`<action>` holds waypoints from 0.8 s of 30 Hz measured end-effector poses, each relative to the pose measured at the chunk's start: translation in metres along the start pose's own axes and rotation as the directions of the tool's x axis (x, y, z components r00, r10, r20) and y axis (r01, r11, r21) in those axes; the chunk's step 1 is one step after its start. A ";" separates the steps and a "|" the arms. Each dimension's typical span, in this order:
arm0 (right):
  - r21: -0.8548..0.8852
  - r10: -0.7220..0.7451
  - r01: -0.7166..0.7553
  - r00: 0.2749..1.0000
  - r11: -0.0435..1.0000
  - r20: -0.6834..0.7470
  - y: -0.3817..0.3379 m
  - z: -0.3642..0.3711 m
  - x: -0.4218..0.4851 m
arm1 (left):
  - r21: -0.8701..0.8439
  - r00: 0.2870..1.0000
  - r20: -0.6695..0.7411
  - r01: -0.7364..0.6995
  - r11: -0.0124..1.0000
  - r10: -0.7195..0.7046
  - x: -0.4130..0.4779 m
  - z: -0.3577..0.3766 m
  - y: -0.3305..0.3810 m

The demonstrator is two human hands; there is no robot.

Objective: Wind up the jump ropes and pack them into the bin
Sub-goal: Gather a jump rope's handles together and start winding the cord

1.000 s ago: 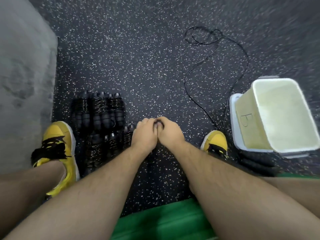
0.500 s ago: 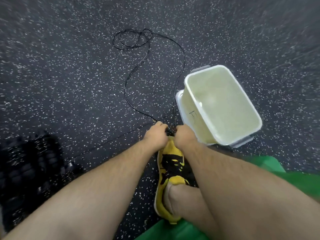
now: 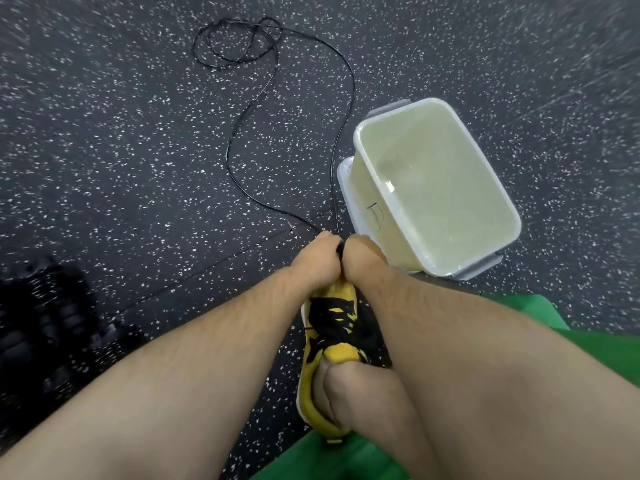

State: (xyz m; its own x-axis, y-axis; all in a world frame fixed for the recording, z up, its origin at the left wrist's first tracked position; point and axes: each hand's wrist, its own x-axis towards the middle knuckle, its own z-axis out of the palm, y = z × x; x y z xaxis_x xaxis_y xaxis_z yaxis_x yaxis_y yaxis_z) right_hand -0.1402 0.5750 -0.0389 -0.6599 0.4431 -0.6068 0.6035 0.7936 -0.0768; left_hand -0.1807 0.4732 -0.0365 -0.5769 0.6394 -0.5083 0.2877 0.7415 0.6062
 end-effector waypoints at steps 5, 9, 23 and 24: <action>0.042 -0.027 0.025 0.998 0.999 0.058 0.002 -0.015 -0.008 | -0.052 1.000 -0.021 -0.008 0.999 0.007 -0.014 -0.005 0.007; 0.070 -0.030 0.028 0.999 0.997 0.035 0.001 -0.021 -0.024 | -0.081 0.997 -0.069 -0.032 0.996 0.027 -0.028 -0.017 0.011; 0.045 -0.245 0.264 0.935 0.963 -0.255 -0.029 -0.105 -0.107 | -0.271 0.975 -0.215 0.001 0.963 -0.061 -0.093 -0.069 0.058; 0.096 -0.251 0.290 0.921 0.952 -0.299 -0.032 -0.117 -0.117 | -0.311 0.968 -0.239 -0.008 0.950 -0.070 -0.101 -0.078 0.065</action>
State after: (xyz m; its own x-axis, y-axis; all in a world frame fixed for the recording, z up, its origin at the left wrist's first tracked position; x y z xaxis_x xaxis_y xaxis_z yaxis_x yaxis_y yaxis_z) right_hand -0.1347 0.5462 0.1269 -0.8928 0.3339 -0.3025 0.4259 0.8444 -0.3249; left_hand -0.1628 0.4407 0.1019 -0.7617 0.5185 -0.3886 0.0400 0.6362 0.7705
